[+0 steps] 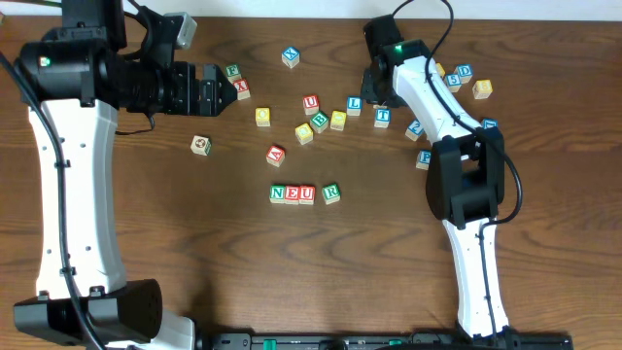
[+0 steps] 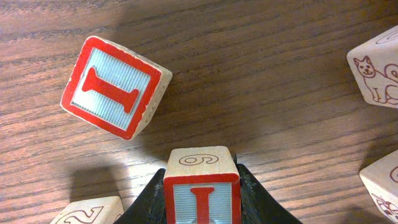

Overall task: Spell out NEURIPS
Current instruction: 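Close the right gripper on the red I block, then carry the red I block forward to the right of the R block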

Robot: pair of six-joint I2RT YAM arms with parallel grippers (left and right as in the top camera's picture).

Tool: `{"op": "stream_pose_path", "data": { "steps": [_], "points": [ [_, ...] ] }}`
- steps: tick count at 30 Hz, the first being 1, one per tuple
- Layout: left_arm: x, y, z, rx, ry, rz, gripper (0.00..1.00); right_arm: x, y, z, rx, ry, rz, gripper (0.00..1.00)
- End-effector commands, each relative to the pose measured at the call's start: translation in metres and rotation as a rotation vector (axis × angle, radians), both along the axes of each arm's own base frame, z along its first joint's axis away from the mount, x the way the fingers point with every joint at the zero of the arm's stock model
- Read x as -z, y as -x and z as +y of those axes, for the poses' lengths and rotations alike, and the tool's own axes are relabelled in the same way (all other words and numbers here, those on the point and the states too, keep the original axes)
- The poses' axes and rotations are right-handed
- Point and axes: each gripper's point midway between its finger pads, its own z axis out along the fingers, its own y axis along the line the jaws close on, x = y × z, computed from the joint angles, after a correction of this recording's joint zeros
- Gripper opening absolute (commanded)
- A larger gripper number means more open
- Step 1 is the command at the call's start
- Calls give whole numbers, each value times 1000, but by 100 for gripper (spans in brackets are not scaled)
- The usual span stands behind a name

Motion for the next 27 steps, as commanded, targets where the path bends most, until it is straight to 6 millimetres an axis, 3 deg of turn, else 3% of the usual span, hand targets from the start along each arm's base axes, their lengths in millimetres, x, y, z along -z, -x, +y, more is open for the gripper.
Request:
{"op": "stream_pose_path", "data": {
  "steps": [1, 6, 11, 18, 22, 23, 27],
  "points": [
    [-8, 1, 0, 12, 1, -29, 98, 8, 6, 2, -18, 25, 22, 24],
    [-8, 1, 0, 12, 1, -29, 98, 3, 7, 2, -40, 31, 22, 22],
    [-8, 1, 0, 12, 1, -29, 98, -22, 3, 4, -55, 21, -21, 22],
    [-8, 1, 0, 12, 1, -29, 98, -99, 4, 2, -93, 12, -136, 24],
    [-8, 1, 0, 12, 1, -29, 98, -134, 20, -3, -95, 9, -148, 25],
    [-8, 1, 0, 12, 1, -29, 98, -148, 32, -4, -100, -1, -134, 25],
    [-8, 1, 0, 12, 1, -29, 98, -168, 63, -6, -115, -21, -77, 22]
  ]
}}
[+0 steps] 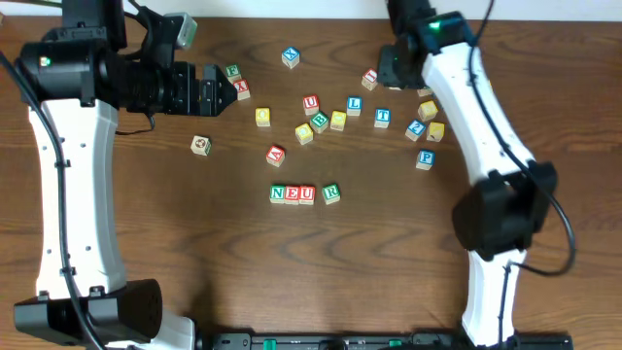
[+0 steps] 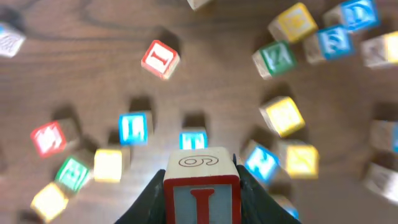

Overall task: Spell out NEURIPS
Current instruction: 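Carry the red I block forward to the right of the R block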

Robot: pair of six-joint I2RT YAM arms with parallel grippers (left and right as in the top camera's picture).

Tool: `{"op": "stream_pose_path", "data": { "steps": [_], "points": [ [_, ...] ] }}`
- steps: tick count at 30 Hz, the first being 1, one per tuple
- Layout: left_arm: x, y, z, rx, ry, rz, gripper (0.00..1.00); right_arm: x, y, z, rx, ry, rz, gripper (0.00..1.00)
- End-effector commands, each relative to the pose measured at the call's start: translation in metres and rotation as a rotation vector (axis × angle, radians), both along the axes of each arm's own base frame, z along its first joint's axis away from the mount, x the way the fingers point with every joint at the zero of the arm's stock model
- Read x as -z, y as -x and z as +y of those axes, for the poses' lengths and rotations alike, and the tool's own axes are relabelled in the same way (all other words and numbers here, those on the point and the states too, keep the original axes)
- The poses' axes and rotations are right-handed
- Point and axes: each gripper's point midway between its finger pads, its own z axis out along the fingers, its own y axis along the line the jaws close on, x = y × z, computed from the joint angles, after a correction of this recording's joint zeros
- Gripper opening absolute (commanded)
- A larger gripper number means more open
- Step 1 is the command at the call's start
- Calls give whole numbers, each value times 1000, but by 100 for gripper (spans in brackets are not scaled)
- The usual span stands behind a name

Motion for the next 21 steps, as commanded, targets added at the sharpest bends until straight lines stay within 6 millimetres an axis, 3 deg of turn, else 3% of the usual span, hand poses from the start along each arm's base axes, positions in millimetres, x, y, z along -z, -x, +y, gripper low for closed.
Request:
{"op": "stream_pose_path", "data": {
  "steps": [1, 8, 11, 14, 21],
  "points": [
    [-8, 1, 0, 12, 1, -29, 98, -22, 23, 7, -41, -17, 21, 21],
    [-8, 1, 0, 12, 1, -29, 98, -20, 69, 13, -80, 23, 165, 13],
    [-8, 1, 0, 12, 1, -29, 98, -14, 77, 21, -105, 33, 191, 7],
    [-8, 1, 0, 12, 1, -29, 98, -3, 88, 38, -150, 48, 219, 1],
    [-8, 1, 0, 12, 1, -29, 98, 34, 111, 61, -219, 84, 290, 1]
  ]
}}
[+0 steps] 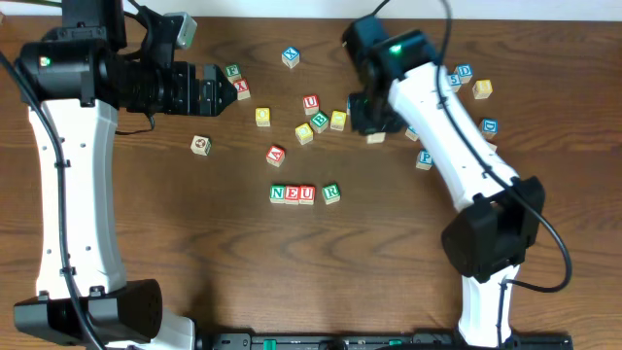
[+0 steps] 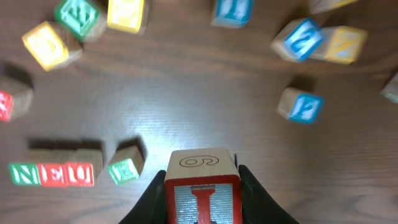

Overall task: Spell out NEURIPS
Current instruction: 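Carry the red I block forward to the right of the R block, then lower the I block onto the table beside the R block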

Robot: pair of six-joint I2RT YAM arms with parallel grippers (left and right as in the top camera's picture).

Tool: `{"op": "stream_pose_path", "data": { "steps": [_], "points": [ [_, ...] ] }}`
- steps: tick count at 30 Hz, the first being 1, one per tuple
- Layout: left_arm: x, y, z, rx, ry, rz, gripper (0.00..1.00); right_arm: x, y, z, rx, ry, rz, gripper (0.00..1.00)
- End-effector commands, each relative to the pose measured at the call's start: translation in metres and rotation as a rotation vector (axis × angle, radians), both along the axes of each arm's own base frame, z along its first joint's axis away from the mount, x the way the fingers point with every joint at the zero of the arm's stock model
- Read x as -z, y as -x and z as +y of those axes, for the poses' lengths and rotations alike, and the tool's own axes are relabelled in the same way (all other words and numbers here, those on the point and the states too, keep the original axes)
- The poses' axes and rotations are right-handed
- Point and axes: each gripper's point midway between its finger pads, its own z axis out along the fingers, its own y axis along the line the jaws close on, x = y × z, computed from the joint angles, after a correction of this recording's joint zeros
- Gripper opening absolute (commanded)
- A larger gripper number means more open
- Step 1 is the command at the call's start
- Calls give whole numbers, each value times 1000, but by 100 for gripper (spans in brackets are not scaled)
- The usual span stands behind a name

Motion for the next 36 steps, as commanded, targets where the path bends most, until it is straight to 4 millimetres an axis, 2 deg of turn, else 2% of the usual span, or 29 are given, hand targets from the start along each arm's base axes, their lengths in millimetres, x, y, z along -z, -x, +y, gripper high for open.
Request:
{"op": "stream_pose_path", "data": {
  "steps": [1, 6, 17, 27, 36],
  "points": [
    [-8, 1, 0, 12, 1, -29, 98, 21, 14, 11, -47, 8, 38, 1],
    [-8, 1, 0, 12, 1, -29, 98, 56, 30, 30, -71, -43, 97, 1],
    [-8, 1, 0, 12, 1, -29, 98, 101, 60, 33, -80, -15, 157, 1],
    [-8, 1, 0, 12, 1, -29, 98, 109, 77, 41, -84, -27, 171, 1],
    [-8, 1, 0, 12, 1, -29, 98, 118, 79, 42, -77, -32, 166, 1]
  ]
}}
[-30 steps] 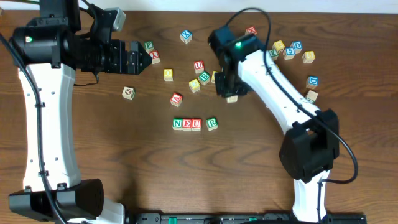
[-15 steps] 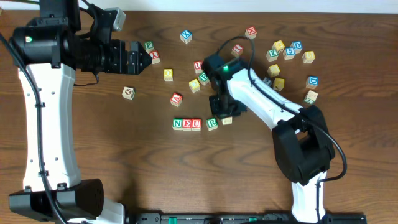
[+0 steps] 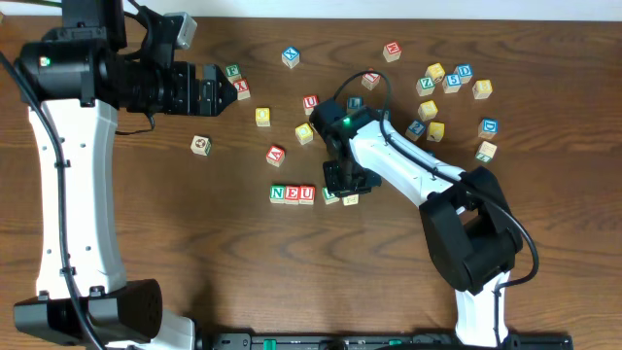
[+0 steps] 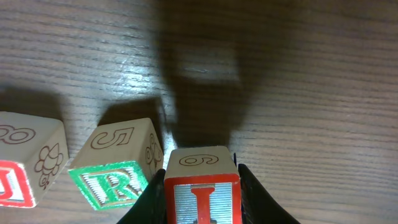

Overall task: Spell out NEURIPS
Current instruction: 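Lower the I block onto the table beside the R block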

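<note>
My right gripper (image 4: 202, 193) is shut on the red I block (image 4: 202, 186), holding it low over the table just right of the green R block (image 4: 118, 165). In the overhead view the row N E U (image 3: 293, 193) lies mid-table, with the R block (image 3: 330, 194) a little apart on its right and partly under my right gripper (image 3: 342, 185). A blue P block (image 3: 416, 127) lies among the loose blocks at the right. My left gripper (image 3: 228, 95) hangs at the upper left with nothing seen between its fingers.
Loose letter blocks (image 3: 311, 126) are scattered above the row, and more blocks (image 3: 452, 83) lie at the upper right. A single block (image 3: 201, 145) sits left of the row. The U block's edge (image 4: 25, 168) shows at the left of the wrist view.
My right gripper has moved down and left with the I block, from over the loose blocks to just right of the R block, close to the table.
My right gripper held the I block low among the blocks at the upper right. Then it was higher at the table's far edge, then over the loose blocks in the middle. Now it holds the block beside the R. The left arm stayed still.
</note>
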Robot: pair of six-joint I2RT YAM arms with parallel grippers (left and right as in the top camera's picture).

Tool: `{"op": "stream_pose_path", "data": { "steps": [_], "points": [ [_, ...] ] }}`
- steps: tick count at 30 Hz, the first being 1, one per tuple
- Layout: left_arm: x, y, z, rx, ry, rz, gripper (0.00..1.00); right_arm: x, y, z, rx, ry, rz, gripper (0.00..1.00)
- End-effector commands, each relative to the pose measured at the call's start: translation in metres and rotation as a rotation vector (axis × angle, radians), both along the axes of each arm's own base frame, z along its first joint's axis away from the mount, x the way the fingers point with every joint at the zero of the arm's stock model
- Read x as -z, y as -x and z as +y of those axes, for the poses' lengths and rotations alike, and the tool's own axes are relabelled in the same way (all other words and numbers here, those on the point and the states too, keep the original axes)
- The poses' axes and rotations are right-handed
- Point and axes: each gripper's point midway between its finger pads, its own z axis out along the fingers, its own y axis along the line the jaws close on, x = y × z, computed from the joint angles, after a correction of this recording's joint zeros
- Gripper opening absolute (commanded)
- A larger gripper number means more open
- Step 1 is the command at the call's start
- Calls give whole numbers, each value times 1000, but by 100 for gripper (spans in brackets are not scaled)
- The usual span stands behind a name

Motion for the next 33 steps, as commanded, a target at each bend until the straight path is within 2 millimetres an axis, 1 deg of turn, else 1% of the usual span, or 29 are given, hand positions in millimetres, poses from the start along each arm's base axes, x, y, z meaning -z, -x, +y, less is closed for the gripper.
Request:
{"op": "stream_pose_path", "data": {
  "steps": [1, 2, 7, 17, 33],
  "points": [
    [-8, 1, 0, 12, 1, -29, 98, -10, 1, 5, 11, -23, -23, 1],
    [-8, 1, 0, 12, 1, -29, 98, -10, 2, 8, 9, -39, -15, 1],
    [-8, 1, 0, 12, 1, -29, 98, -10, 4, 10, 8, -42, -12, 1],
    [-8, 1, 0, 12, 1, -29, 98, -10, 10, 23, -7, -53, -15, 1],
    [-8, 1, 0, 12, 1, -29, 98, -10, 8, 24, 11, -60, -24, 1]
  ]
}}
